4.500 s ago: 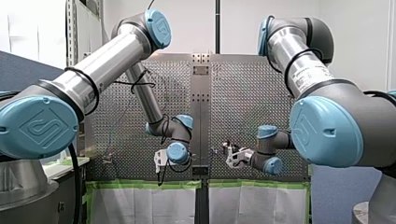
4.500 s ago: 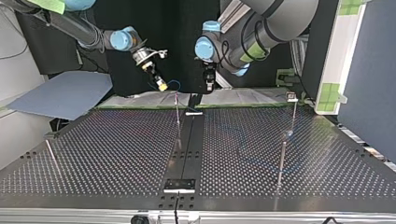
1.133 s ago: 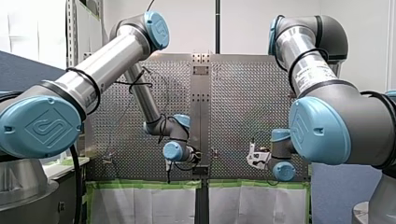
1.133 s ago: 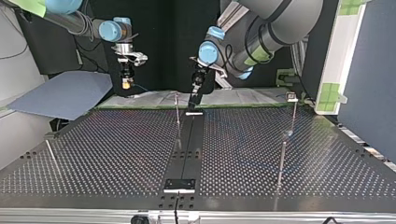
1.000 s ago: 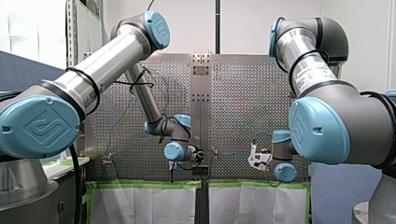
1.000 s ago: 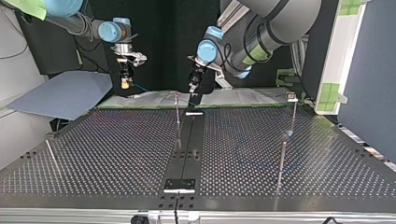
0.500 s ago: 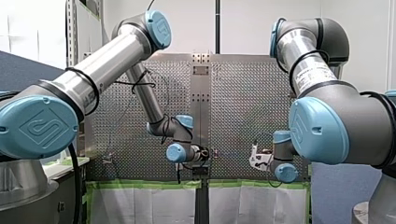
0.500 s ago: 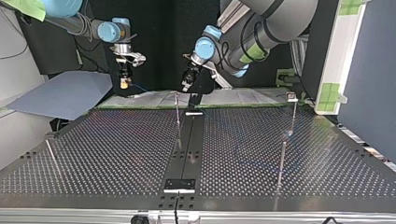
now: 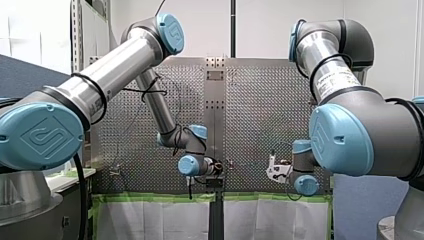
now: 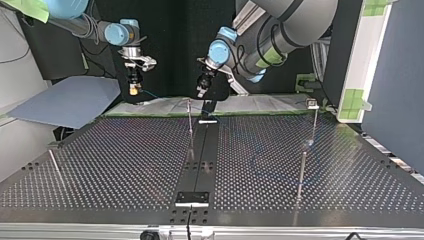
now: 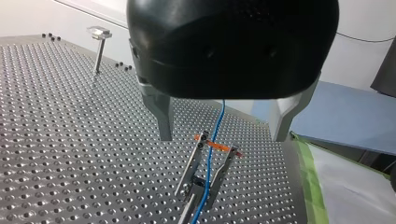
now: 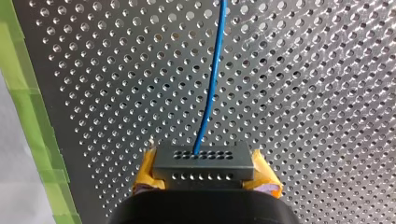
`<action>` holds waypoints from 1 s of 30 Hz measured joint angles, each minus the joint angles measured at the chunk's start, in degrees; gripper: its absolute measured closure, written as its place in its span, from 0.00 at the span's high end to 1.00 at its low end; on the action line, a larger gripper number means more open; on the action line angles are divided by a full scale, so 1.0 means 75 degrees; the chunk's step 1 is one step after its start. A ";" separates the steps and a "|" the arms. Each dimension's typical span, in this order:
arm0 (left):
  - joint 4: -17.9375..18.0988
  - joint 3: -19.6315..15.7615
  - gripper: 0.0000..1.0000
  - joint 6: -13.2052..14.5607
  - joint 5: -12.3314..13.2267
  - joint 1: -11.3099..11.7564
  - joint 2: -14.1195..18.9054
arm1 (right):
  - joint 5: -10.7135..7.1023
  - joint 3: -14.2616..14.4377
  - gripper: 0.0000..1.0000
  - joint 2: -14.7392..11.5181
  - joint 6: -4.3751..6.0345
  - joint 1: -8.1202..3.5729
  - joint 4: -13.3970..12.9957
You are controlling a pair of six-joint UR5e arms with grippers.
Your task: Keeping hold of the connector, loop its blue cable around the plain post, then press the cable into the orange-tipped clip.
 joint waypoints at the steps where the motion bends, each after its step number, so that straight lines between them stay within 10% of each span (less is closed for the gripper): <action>1: -0.0024 0.0000 1.00 0.0001 -0.0002 0.0000 0.0000 | -0.0010 0.0000 0.00 -0.0001 0.0002 0.0000 -0.0001; 22: -0.1084 -0.0285 1.00 0.0824 -0.0844 -0.0115 0.0260 | -0.0058 -0.0013 0.00 -0.0001 0.0017 0.0010 -0.0002; 30: -0.0759 -0.0807 1.00 0.0508 -0.1373 -0.0120 0.0779 | -0.0062 -0.0080 0.00 -0.0001 -0.0007 0.0000 0.0031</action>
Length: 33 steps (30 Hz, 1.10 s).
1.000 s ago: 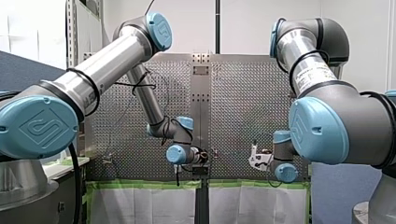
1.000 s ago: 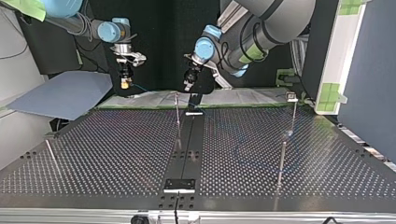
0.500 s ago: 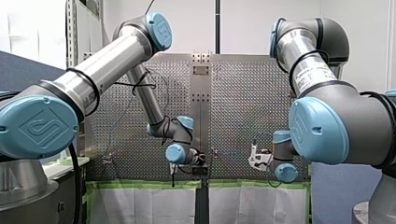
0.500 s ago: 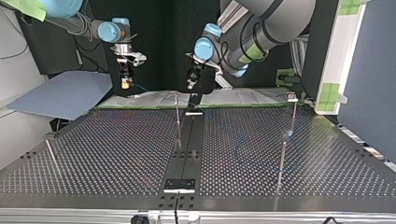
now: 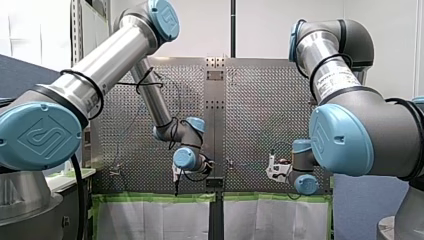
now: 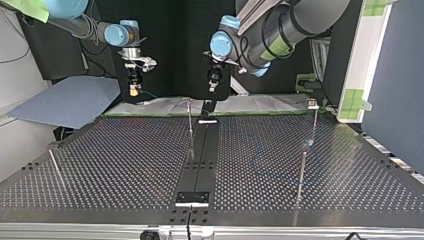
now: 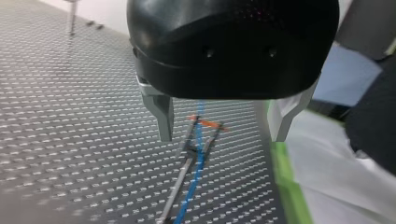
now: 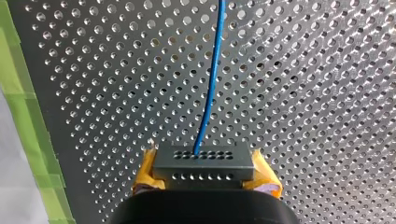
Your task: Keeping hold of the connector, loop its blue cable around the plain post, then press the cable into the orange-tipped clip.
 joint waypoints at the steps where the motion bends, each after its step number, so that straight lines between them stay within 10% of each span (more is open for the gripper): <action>1: 0.0061 -0.0061 1.00 -0.0057 -0.0061 -0.0006 0.0060 | 0.0000 -0.0014 0.00 -0.0001 0.0001 -0.0002 0.0007; 13: 0.0751 -0.0997 1.00 -0.0860 -0.0553 0.0004 0.0996 | 0.0000 -0.0227 0.00 -0.0001 -0.0006 -0.0020 0.0183; 33: 0.0720 -0.2310 1.00 0.0254 -0.0400 -0.0090 0.2311 | 0.0000 -0.0236 0.00 -0.0001 -0.0062 0.0002 0.0360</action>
